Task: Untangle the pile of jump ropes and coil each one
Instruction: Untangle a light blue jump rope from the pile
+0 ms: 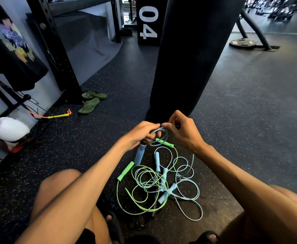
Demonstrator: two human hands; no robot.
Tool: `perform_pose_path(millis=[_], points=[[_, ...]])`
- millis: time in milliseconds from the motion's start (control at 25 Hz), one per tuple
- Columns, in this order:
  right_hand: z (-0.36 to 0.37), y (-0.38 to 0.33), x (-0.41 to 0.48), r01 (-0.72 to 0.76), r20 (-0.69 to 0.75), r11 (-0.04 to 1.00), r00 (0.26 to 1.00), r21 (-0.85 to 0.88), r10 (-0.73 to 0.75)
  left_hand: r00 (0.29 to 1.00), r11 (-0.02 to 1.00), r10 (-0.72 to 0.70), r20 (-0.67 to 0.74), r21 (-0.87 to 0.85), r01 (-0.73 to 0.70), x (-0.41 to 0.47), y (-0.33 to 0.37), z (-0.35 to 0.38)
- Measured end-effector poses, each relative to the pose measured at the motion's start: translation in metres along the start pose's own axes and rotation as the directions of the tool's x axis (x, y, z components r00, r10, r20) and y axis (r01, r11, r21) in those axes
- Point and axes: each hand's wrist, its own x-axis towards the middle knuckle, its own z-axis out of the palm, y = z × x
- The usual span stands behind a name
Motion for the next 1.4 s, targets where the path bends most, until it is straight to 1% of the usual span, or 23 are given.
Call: perform_pose_path(millis=[120, 200, 280, 400, 480, 560, 640, 720, 800, 840, 880, 960, 1000, 1080, 1160, 1240, 1320, 1400], points=[[0.002, 0.005, 0.001, -0.071, 0.020, 0.983, 0.997, 0.166, 0.069, 0.991, 0.972, -0.004, 0.136, -0.233, 0.036, 0.000, 0.003, -0.001], [0.004, 0.011, 0.003, -0.143, 0.045, 0.956, 0.990, 0.255, 0.136, 0.983, 0.896, 0.001, 0.185, -0.437, 0.081, 0.001, 0.005, -0.003], [0.007, 0.015, 0.003, -0.226, 0.102, 0.922, 0.974, 0.314, 0.204, 0.985, 0.787, 0.030, 0.171, -0.611, 0.083, 0.001, 0.006, -0.006], [0.011, 0.012, -0.005, -0.321, 0.258, 0.892, 0.935, 0.318, 0.245, 0.989, 0.653, 0.103, 0.102, -0.757, 0.010, 0.001, 0.012, -0.011], [0.015, 0.010, -0.011, -0.414, 0.395, 0.857, 0.875, 0.308, 0.280, 0.992, 0.595, 0.122, 0.023, -0.802, -0.055, 0.001, 0.015, -0.012], [0.018, 0.011, -0.016, -0.484, 0.498, 0.831, 0.810, 0.272, 0.309, 0.990, 0.551, 0.114, -0.087, -0.823, -0.136, 0.003, 0.017, -0.014], [0.018, 0.009, -0.020, -0.503, 0.559, 0.835, 0.768, 0.224, 0.313, 0.970, 0.528, 0.063, -0.235, -0.817, -0.233, 0.007, 0.018, -0.018], [0.020, 0.009, -0.024, -0.493, 0.587, 0.854, 0.746, 0.167, 0.316, 0.921, 0.533, -0.039, -0.388, -0.787, -0.310, 0.013, 0.018, -0.021], [0.023, 0.010, -0.024, -0.430, 0.584, 0.897, 0.756, 0.102, 0.296, 0.875, 0.539, -0.103, -0.473, -0.766, -0.350, 0.019, 0.017, -0.022], [0.025, 0.012, -0.023, -0.364, 0.576, 0.928, 0.776, 0.078, 0.256, 0.861, 0.577, -0.094, -0.499, -0.732, -0.361, 0.020, 0.016, -0.021], [0.027, 0.013, -0.022, -0.286, 0.564, 0.957, 0.800, 0.055, 0.206, 0.849, 0.652, -0.065, -0.525, -0.666, -0.363, 0.021, 0.015, -0.019], [0.028, 0.012, -0.019, -0.124, 0.515, 0.992, 0.851, 0.000, 0.106, 0.836, 0.827, 0.026, -0.549, -0.458, -0.327, 0.021, 0.009, -0.017], [0.028, 0.010, -0.019, -0.058, 0.486, 0.998, 0.872, -0.018, 0.060, 0.841, 0.892, 0.074, -0.537, -0.340, -0.296, 0.020, 0.005, -0.016], [0.025, 0.004, -0.017, 0.039, 0.435, 0.999, 0.900, -0.013, -0.030, 0.867, 0.964, 0.149, -0.476, -0.127, -0.235, 0.020, -0.005, -0.015], [0.022, 0.001, -0.016, 0.112, 0.385, 0.994, 0.917, 0.017, -0.110, 0.903, 0.984, 0.178, -0.391, 0.053, -0.170, 0.019, -0.011, -0.013], [0.018, 0.000, -0.014, 0.153, 0.307, 0.988, 0.940, 0.021, -0.152, 0.937, 0.969, 0.171, -0.304, 0.222, -0.105, 0.015, -0.012, -0.010], [0.010, -0.001, -0.009, 0.156, 0.211, 0.988, 0.966, 0.002, -0.153, 0.968, 0.950, 0.133, -0.211, 0.307, -0.064, 0.009, -0.009, -0.006], [0.004, 0.000, -0.005, 0.113, 0.138, 0.994, 0.984, -0.007, -0.111, 0.992, 0.953, 0.048, -0.120, 0.303, -0.010, 0.007, -0.009, -0.001]])
